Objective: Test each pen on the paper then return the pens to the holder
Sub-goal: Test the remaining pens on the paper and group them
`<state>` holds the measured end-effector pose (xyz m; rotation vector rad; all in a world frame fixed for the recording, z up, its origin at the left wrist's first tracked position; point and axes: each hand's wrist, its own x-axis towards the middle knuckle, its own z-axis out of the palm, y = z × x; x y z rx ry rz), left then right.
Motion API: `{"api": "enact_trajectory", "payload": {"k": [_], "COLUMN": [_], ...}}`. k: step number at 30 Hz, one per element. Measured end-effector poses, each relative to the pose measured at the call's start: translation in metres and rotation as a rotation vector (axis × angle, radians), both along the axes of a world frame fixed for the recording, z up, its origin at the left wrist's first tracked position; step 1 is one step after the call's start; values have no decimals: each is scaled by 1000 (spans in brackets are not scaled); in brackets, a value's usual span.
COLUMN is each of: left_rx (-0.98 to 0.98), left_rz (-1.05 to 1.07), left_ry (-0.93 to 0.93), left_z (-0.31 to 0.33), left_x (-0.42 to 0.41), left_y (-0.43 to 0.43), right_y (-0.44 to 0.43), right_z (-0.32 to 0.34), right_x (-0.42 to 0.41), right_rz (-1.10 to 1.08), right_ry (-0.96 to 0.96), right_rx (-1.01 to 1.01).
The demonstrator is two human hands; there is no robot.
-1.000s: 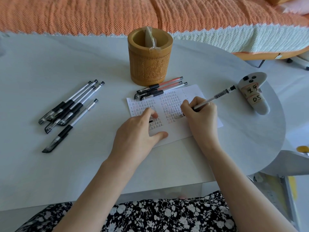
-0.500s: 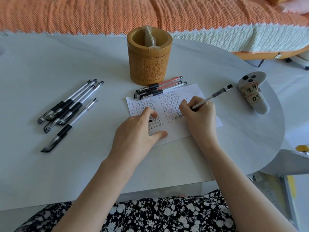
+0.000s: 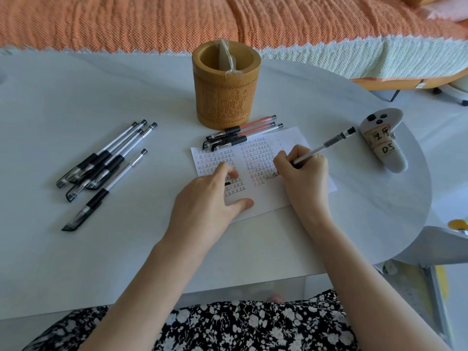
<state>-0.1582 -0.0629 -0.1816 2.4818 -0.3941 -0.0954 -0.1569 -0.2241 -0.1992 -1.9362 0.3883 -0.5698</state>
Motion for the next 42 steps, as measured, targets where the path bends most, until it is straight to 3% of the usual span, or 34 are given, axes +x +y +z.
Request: {"api": "enact_trajectory", "payload": {"k": [42], "left_rx": [10], "left_rz": [-4], "left_ry": [-5], "left_z": [-1], "left_x": [0], "left_y": [0], "right_y": [2], "right_z": [4], "right_x": [-2], "right_rz": [29], "right_ry": [5], "right_rx": [10]}}
